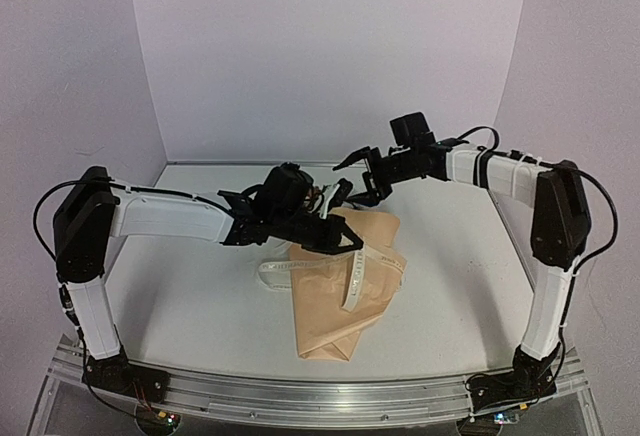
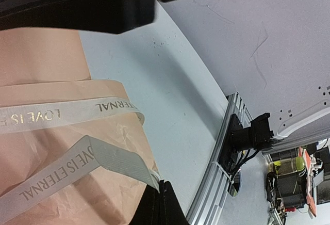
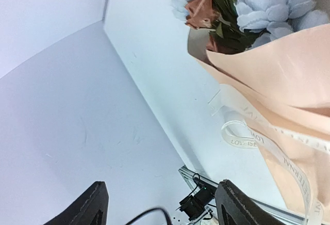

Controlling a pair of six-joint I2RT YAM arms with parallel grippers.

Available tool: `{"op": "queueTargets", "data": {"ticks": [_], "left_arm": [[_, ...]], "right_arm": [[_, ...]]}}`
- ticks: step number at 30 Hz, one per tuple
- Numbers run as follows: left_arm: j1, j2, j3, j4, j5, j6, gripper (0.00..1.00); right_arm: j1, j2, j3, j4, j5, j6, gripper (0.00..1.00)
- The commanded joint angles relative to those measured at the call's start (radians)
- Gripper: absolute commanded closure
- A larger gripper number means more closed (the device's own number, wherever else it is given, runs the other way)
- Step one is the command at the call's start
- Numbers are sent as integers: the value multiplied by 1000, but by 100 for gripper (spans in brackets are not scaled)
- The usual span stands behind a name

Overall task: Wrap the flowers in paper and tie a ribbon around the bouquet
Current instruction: Cross the ribbon over the folded bouquet.

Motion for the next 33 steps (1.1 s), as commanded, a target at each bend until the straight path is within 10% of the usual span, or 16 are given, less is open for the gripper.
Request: {"op": "queueTargets", "data": {"ticks": [1,12,33], "left_arm": [[8,-42,5,78,8,-43,100],[45,33,108,34,124,-148,100],[50,142,256,-2,237,-253,100]], "right_arm": [[-16,-159,-189,50,30,-87,27],[-7,-540,-662,254,94,-449,25],[129,-598,-724,51,113,-807,44]]}}
